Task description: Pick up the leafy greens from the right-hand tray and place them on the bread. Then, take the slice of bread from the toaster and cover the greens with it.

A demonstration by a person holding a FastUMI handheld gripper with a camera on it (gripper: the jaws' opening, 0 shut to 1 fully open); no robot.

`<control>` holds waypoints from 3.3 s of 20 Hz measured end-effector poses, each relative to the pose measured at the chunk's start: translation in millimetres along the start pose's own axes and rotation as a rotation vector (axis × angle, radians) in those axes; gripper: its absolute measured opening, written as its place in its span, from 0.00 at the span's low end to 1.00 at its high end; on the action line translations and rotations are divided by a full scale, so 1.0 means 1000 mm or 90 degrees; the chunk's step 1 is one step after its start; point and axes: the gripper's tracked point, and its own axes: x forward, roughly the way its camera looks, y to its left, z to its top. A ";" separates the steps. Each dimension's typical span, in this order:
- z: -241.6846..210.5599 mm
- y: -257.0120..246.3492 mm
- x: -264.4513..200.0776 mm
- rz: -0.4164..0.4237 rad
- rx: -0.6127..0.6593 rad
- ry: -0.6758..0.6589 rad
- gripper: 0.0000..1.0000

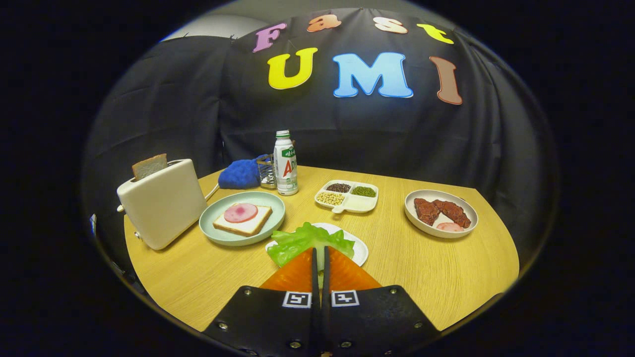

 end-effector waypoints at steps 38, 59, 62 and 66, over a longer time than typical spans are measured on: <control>0.016 0.161 0.133 0.110 -0.057 0.058 0.01; 0.046 0.156 0.056 0.064 -0.059 -0.051 0.42; 0.063 0.177 0.027 0.062 -0.049 -0.114 0.42; 0.076 0.210 0.000 0.051 -0.056 -0.176 0.42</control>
